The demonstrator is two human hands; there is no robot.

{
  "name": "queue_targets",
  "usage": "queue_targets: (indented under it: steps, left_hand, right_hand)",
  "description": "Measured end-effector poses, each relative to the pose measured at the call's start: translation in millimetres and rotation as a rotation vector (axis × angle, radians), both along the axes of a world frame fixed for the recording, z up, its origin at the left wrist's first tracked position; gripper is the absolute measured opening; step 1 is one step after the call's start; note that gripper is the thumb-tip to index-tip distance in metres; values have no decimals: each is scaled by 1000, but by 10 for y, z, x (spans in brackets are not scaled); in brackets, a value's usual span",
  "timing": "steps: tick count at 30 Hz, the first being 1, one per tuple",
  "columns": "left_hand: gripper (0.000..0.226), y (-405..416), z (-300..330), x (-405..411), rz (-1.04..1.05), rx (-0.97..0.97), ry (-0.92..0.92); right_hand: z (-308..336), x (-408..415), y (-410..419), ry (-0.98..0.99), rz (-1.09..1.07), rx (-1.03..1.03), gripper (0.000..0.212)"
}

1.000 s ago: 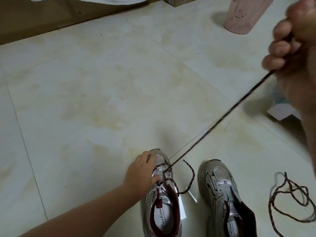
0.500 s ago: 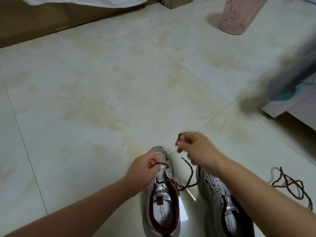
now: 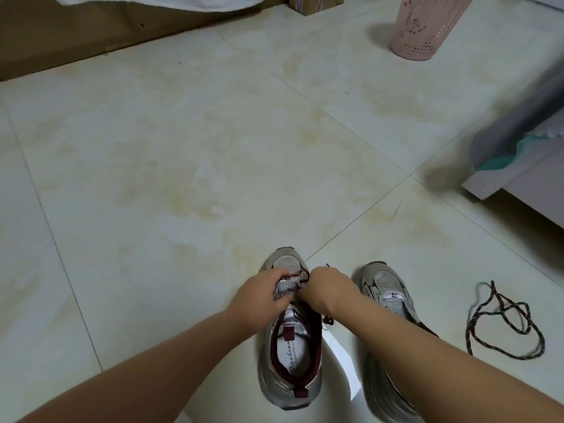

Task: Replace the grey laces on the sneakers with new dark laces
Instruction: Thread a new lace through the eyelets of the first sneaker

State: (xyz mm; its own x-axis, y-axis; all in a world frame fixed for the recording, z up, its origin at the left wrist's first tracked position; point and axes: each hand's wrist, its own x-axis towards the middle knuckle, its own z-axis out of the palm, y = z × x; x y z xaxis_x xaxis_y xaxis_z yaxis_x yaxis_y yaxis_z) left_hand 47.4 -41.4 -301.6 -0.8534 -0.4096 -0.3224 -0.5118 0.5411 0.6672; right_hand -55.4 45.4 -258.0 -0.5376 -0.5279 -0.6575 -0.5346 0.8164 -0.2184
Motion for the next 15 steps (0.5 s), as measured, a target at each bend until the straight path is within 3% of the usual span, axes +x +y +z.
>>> queue_targets:
  steps: [4,10,15]
  left_hand:
    - [38,75,17,3,-35,-68,0]
    - [44,127,32,42,-56,-128,24]
    - [34,172,77,24,-51,-156,93]
  right_hand:
    - [251,-84,-19,-79,34,-102,35]
    - [505,-134,170,-382,-240,-382,42]
    - [482,-74,115,-257,-219,-448,40]
